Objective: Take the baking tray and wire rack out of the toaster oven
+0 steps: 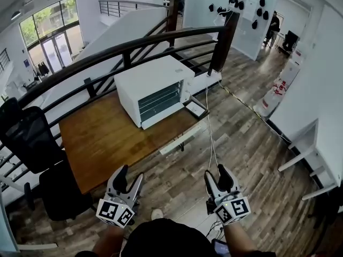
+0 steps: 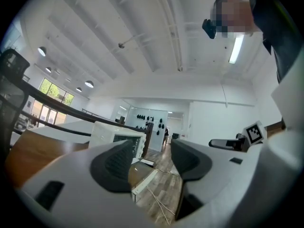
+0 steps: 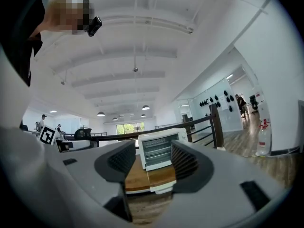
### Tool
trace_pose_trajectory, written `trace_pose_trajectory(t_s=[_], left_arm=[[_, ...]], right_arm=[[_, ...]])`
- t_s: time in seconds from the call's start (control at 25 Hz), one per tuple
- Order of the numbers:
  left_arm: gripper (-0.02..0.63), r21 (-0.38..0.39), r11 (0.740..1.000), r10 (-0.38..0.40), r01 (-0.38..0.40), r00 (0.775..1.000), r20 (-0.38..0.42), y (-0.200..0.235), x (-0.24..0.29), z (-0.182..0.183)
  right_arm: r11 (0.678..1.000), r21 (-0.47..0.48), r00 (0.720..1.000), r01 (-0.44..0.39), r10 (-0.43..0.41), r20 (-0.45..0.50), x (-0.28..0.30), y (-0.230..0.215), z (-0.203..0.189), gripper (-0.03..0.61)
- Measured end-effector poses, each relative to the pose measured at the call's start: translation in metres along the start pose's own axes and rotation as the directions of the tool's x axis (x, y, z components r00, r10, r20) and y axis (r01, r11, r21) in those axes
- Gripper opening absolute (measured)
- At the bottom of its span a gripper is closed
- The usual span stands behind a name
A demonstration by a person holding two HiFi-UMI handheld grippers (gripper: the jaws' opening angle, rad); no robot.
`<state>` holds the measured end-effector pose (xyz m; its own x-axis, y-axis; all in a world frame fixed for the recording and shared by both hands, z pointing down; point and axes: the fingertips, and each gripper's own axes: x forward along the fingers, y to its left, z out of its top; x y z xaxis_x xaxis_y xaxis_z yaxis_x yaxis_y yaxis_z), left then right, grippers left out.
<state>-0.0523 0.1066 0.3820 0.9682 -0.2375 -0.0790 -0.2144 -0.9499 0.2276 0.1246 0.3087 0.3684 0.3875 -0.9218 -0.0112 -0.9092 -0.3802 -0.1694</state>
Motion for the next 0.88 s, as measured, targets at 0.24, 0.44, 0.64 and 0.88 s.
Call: trace_pose_trajectory(t_s=[0.24, 0.44, 0.64, 0.88], left_arm=[[0.247, -0.008, 1.000, 0.024, -0.024, 1.000, -0.018, 0.045, 0.007, 0.001], [0.247, -0.020, 0.999, 0.045, -0.045, 0.999, -0.025, 0.069, 0.017, 0.001], [0.247, -0.025, 0.998, 0.060, -0.060, 0.998, -0.027, 0.087, 0.031, -0.005], [0.247, -0.008, 0.995, 0.100, -0.100, 0.995, -0.014, 0.110, 0.062, -0.006]], right_arm=[[1.000, 0.024, 0.999, -0.016, 0.016, -0.033, 0.050, 0.010, -0.014, 0.207], [0.999, 0.031, 0.998, -0.029, 0.030, -0.049, 0.080, 0.010, -0.016, 0.206], [0.998, 0.032, 0.996, -0.056, 0.058, -0.063, 0.114, 0.008, -0.024, 0.202], [0.984, -0.085, 0.985, -0.159, 0.152, -0.079, 0.167, 0.010, -0.023, 0.193]])
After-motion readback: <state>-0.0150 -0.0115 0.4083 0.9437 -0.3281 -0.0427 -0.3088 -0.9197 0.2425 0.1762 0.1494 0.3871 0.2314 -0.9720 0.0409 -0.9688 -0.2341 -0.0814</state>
